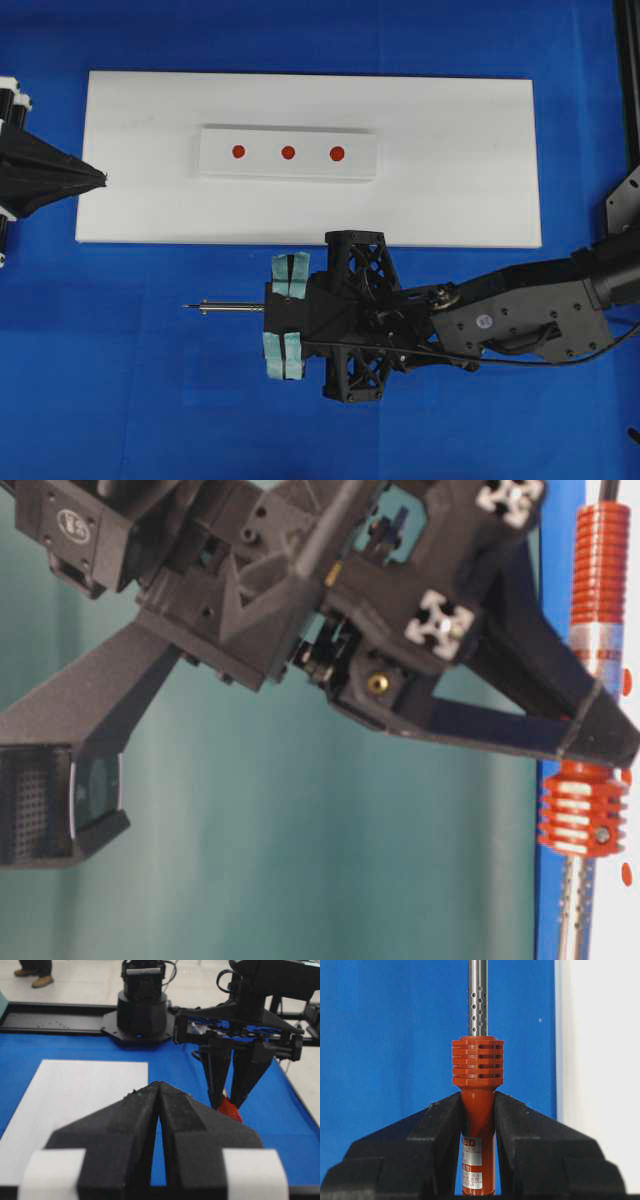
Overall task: Touch the tip of the soldering iron to the mark.
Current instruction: 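Lay the iron flat on the table and open the right gripper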
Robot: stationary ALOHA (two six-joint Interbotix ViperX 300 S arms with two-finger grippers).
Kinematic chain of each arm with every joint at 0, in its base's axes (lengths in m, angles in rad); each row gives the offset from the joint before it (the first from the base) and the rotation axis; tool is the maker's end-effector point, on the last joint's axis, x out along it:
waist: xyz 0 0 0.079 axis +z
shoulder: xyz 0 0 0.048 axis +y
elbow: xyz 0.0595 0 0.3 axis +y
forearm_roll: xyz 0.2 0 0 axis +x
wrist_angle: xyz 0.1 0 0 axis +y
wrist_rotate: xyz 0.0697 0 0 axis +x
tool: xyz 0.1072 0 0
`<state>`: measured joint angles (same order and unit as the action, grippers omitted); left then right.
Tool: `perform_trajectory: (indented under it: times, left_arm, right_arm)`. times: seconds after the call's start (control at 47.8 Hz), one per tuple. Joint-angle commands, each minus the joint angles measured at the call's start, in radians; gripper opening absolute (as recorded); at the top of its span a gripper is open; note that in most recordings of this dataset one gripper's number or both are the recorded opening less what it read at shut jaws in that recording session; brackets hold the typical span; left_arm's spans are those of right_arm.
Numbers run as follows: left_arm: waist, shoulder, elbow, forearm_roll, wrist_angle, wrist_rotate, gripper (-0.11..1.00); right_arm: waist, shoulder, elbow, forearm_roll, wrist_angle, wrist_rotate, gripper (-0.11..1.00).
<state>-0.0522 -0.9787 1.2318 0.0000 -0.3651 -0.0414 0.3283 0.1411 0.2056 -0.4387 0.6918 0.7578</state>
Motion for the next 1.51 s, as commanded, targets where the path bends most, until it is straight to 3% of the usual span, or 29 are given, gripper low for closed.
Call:
perform_trajectory:
  times: [0.0, 0.628, 1.34, 1.403, 1.487]
  left_arm:
    - [-0.003, 0.005, -0.011, 0.002, -0.009, -0.002, 0.00]
    - [-0.003, 0.012, -0.009, 0.002, -0.009, -0.002, 0.00]
    - [-0.003, 0.008, -0.009, 0.002, 0.003, -0.002, 0.00]
    - [-0.003, 0.006, -0.009, 0.002, 0.005, -0.002, 0.00]
    - [-0.003, 0.006, -0.009, 0.002, 0.006, -0.002, 0.00]
  right_arm:
    - [-0.002, -0.009, -0.018, -0.005, -0.025, 0.003, 0.06]
    - [-0.020, 0.202, 0.049, 0.002, -0.388, 0.051, 0.06]
    - [-0.029, 0.244, 0.069, 0.021, -0.462, 0.051, 0.07]
    - [-0.032, 0.245, 0.069, 0.028, -0.462, 0.051, 0.09]
    - [-0.032, 0.245, 0.067, 0.031, -0.462, 0.051, 0.26]
